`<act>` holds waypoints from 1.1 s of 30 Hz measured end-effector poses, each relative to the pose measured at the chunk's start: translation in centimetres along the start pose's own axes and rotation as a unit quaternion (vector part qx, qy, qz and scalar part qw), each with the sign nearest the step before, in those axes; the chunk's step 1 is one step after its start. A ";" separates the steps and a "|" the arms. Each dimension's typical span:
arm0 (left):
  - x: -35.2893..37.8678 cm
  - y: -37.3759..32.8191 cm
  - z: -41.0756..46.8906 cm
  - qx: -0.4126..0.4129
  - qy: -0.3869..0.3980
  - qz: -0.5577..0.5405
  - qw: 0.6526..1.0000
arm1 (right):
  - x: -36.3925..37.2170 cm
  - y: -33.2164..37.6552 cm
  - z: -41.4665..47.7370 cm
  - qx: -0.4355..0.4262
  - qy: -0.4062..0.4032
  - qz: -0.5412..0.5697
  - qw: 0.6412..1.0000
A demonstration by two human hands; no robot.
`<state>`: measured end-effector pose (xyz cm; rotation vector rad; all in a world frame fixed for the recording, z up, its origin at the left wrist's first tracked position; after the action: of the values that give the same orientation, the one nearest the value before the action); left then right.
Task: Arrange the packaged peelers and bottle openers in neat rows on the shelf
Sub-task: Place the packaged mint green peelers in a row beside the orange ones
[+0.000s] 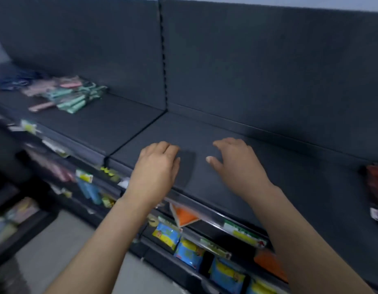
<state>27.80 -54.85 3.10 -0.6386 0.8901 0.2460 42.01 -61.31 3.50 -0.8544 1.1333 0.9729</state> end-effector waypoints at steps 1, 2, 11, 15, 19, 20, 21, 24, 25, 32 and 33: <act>-1.0 1.3 -0.5 -0.014 -0.007 0.009 1.000 | 0.1 1.6 0.8 -0.019 -0.001 0.005 1.000; -1.9 2.6 -1.1 -0.027 -0.014 0.018 0.999 | 0.2 3.1 1.5 -0.038 -0.004 0.012 0.999; -9.7 13.6 -5.0 -0.168 -0.079 0.079 0.979 | 1.7 17.3 8.4 -0.184 0.006 0.066 0.981; -11.9 18.7 -4.6 -0.217 -0.090 0.097 0.967 | 2.6 22.5 12.3 -0.226 0.001 0.086 0.970; -13.7 23.6 -2.1 -0.234 -0.086 0.108 0.962 | 3.0 25.8 17.4 -0.229 -0.007 0.101 0.968; -14.1 24.7 -1.2 -0.235 -0.086 0.110 0.962 | 3.1 26.4 18.7 -0.229 -0.006 0.102 0.968; -14.5 25.9 -0.4 -0.236 -0.087 0.109 0.962 | 3.2 27.1 20.0 -0.229 -0.005 0.102 0.968; -15.6 29.3 1.5 -0.241 -0.090 0.103 0.961 | 3.7 29.0 23.6 -0.224 -0.001 0.103 0.969; -15.8 30.4 1.9 -0.242 -0.090 0.100 0.961 | 3.9 29.6 24.5 -0.220 0.003 0.101 0.970; -16.9 38.7 4.8 -0.216 -0.078 0.059 0.972 | 5.8 34.9 29.7 -0.182 0.033 0.096 0.978; -17.0 40.0 5.4 -0.207 -0.067 0.054 0.975 | 6.0 35.6 30.3 -0.169 0.031 0.099 0.980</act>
<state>2.63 -18.99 2.36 -0.9482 0.7474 0.5751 19.52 -19.92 2.05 -1.0635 1.1387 1.3368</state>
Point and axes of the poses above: each hand's wrist, its own z-axis towards the middle knuckle, its own x-axis out of the palm, y = z × x, the point moved 6 cm from there along z, towards the middle knuckle, and after that the axes turned 14 degrees about -z, right-handed, at the moved point
